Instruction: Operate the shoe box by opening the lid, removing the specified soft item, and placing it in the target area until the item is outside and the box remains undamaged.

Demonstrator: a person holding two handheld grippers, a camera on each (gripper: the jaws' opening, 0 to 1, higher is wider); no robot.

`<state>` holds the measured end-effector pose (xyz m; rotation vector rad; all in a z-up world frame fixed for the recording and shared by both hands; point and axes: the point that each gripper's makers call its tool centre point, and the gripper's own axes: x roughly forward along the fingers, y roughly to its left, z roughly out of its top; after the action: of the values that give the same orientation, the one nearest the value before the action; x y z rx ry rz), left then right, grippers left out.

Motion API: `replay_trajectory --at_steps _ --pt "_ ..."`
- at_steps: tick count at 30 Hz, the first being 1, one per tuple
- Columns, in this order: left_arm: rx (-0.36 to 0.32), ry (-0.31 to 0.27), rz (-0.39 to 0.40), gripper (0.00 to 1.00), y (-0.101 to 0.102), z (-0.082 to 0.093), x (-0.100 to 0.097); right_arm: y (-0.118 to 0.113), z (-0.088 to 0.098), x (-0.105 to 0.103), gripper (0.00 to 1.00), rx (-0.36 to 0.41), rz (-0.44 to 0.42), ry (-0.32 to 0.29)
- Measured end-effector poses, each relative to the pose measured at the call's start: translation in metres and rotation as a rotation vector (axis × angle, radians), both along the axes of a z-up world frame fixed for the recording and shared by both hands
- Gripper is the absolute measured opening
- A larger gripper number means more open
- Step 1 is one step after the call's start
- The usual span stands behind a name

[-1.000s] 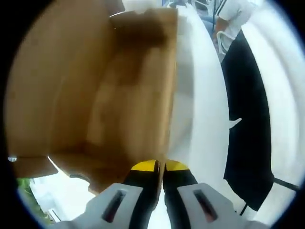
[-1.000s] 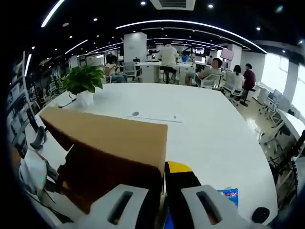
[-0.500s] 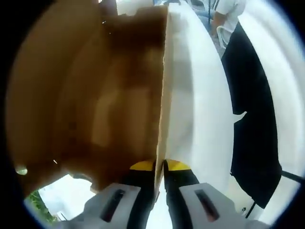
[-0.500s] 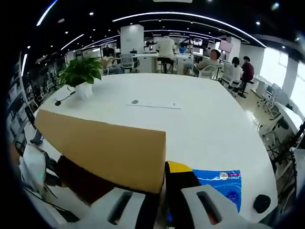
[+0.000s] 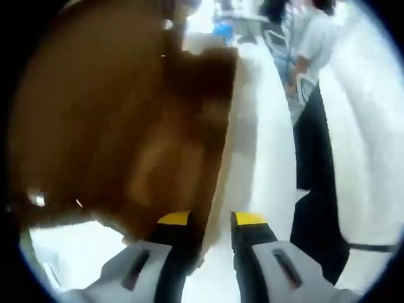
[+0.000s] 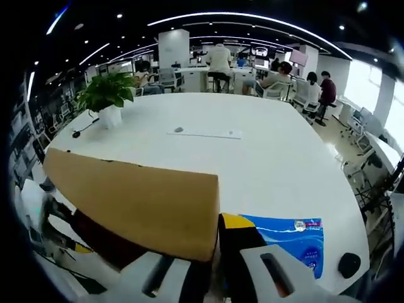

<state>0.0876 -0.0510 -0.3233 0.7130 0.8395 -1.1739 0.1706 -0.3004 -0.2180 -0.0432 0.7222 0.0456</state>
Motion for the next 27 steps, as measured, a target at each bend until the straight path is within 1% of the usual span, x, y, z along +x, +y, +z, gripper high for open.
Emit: replay_trajectory --at_steps 1,2,3,4,5,6,7,8,9,10,11,13,15,17,18,19,20,21,23,24,25,26,27 --pt "-0.037 -0.030 0.013 0.32 -0.001 0.005 0.000 0.000 0.000 0.000 0.00 0.010 -0.009 -0.002" --pt "-0.048 -0.048 0.009 0.33 -0.001 0.008 -0.002 0.000 0.000 0.001 0.00 0.010 -0.014 -0.003" --pt "-0.065 -0.053 0.009 0.35 -0.001 0.012 -0.006 0.000 0.000 0.001 0.00 0.011 -0.016 -0.005" --pt "-0.102 -0.069 0.030 0.38 -0.003 0.017 -0.008 0.000 0.000 0.001 0.00 0.013 -0.019 -0.007" --pt "-0.113 -0.072 0.041 0.42 -0.003 0.019 -0.009 0.001 0.000 0.002 0.00 0.016 -0.020 -0.011" --pt "-0.163 -0.090 0.106 0.48 -0.005 0.026 -0.007 0.001 -0.001 0.002 0.00 0.014 -0.016 -0.016" --pt "-0.188 -0.100 0.157 0.59 -0.005 0.029 -0.005 0.002 -0.001 0.003 0.00 0.012 -0.015 -0.017" --pt "-0.208 -0.110 0.181 0.66 -0.006 0.032 -0.005 0.002 -0.001 0.003 0.00 0.013 -0.013 -0.017" --pt "-0.213 -0.085 0.209 0.70 -0.004 0.032 -0.008 0.002 -0.001 0.004 0.00 0.014 -0.011 -0.018" --pt "-0.234 -0.059 0.243 0.71 -0.005 0.034 -0.011 0.002 -0.001 0.004 0.00 0.014 -0.010 -0.018" --pt "-0.279 -0.035 0.281 0.69 -0.006 0.041 -0.012 0.002 -0.001 0.005 0.00 0.010 -0.007 -0.017" --pt "-0.312 -0.051 0.318 0.68 -0.005 0.049 -0.009 0.002 -0.001 0.005 0.00 0.012 -0.006 -0.017" --pt "-0.367 -0.080 0.380 0.69 -0.002 0.062 -0.003 0.002 -0.001 0.006 0.00 0.008 -0.003 -0.017" --pt "-0.399 -0.079 0.403 0.77 -0.003 0.068 -0.001 0.002 -0.001 0.006 0.00 0.008 0.001 -0.018" --pt "-0.463 -0.057 0.462 0.81 -0.003 0.076 0.002 0.001 -0.002 0.006 0.00 0.015 0.009 -0.014" --pt "-0.479 -0.058 0.496 0.86 -0.001 0.077 0.005 0.003 -0.003 0.005 0.00 0.056 -0.012 -0.008" --pt "-0.486 -0.043 0.534 0.88 0.002 0.077 0.006 0.002 -0.004 0.004 0.01 0.068 -0.016 -0.001" --pt "-0.493 -0.032 0.544 0.89 0.003 0.078 0.006 0.001 -0.005 0.004 0.01 0.065 -0.016 0.002" --pt "-0.504 -0.035 0.585 0.89 0.010 0.079 0.008 0.003 -0.005 0.003 0.00 0.051 -0.016 -0.004" --pt "-0.502 -0.031 0.610 0.88 0.016 0.079 0.009 0.004 -0.006 0.002 0.00 0.030 -0.006 -0.005" --pt "-0.505 -0.035 0.633 0.87 0.021 0.081 0.010 0.004 -0.007 0.002 0.00 0.019 0.001 -0.008" --pt "-0.506 -0.040 0.657 0.82 0.026 0.082 0.013 0.004 -0.007 0.001 0.00 0.016 0.003 -0.010" --pt "-0.481 -0.035 0.708 0.74 0.037 0.083 0.015 0.003 -0.007 0.001 0.00 0.017 -0.001 -0.015"
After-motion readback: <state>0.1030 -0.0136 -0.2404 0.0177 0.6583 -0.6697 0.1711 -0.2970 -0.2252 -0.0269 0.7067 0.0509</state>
